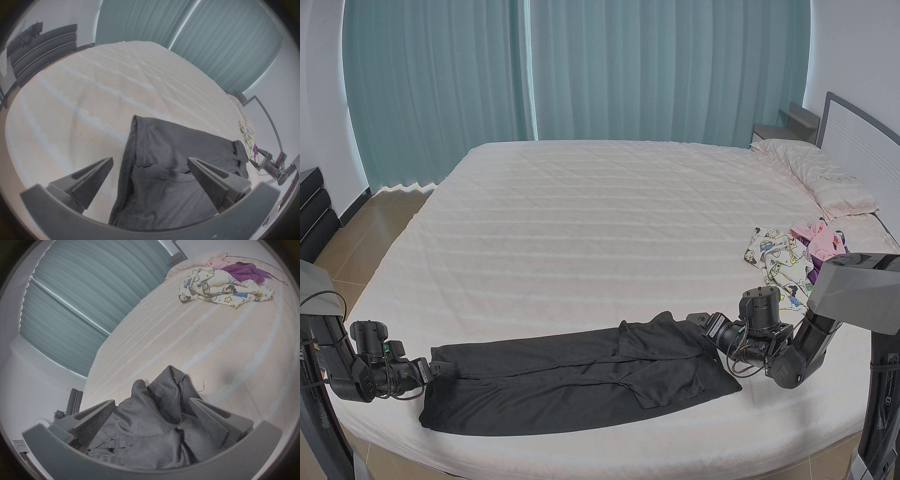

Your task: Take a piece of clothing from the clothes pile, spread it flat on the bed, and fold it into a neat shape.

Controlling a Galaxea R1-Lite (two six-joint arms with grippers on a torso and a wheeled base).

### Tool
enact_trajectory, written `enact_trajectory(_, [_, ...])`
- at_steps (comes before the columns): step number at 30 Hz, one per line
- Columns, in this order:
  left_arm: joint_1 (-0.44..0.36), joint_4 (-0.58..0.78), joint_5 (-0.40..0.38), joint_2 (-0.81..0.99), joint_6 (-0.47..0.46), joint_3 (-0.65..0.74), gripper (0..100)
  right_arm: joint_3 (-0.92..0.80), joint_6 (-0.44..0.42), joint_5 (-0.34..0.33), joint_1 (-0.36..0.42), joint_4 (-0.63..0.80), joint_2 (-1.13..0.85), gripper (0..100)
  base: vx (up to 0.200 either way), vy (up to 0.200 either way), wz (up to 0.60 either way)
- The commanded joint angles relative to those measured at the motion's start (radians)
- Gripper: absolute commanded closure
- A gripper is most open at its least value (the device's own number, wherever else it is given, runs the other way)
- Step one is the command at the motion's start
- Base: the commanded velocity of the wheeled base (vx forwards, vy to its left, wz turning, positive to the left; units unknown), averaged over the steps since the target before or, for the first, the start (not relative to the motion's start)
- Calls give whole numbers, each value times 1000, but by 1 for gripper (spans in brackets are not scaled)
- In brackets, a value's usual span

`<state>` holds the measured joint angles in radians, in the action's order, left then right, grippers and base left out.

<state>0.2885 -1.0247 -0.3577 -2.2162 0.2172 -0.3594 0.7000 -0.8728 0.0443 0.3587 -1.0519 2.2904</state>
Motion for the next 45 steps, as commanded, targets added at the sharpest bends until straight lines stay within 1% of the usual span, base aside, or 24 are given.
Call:
enact_trajectory(1, [0,2,-14,-39,-27,-4,0,-4,0,0,9,0,3,0,0,0,0])
enact_trajectory(2, [0,2,-14,-51,-56,-7,0,-7,0,0,11,0,3,0,0,0,0])
enact_trajectory(4, [0,2,-14,-54,-64,-9,0,-7,0,0,11,0,3,0,0,0,0])
enact_trajectory(5, [0,5,-15,-59,-87,-10,0,-11,0,0,19,-2,3,0,0,0,0])
enact_trajectory(13, [-2,9,-23,-65,-105,-26,0,-27,1,-1,19,-57,4,0,0,0,0])
enact_trajectory(18, [-28,9,-23,-73,-114,-35,0,-25,1,-1,17,-57,7,0,0,0,0])
enact_trajectory(26, [-48,6,-23,-100,-114,-49,0,-25,1,-1,16,-57,14,0,0,0,0])
enact_trajectory(27, [-48,5,-23,-102,-114,-47,100,-24,1,-1,16,-57,15,0,0,0,0])
enact_trajectory(45, [-31,9,-12,-59,-114,-41,100,-24,1,-1,14,-57,18,0,0,0,0])
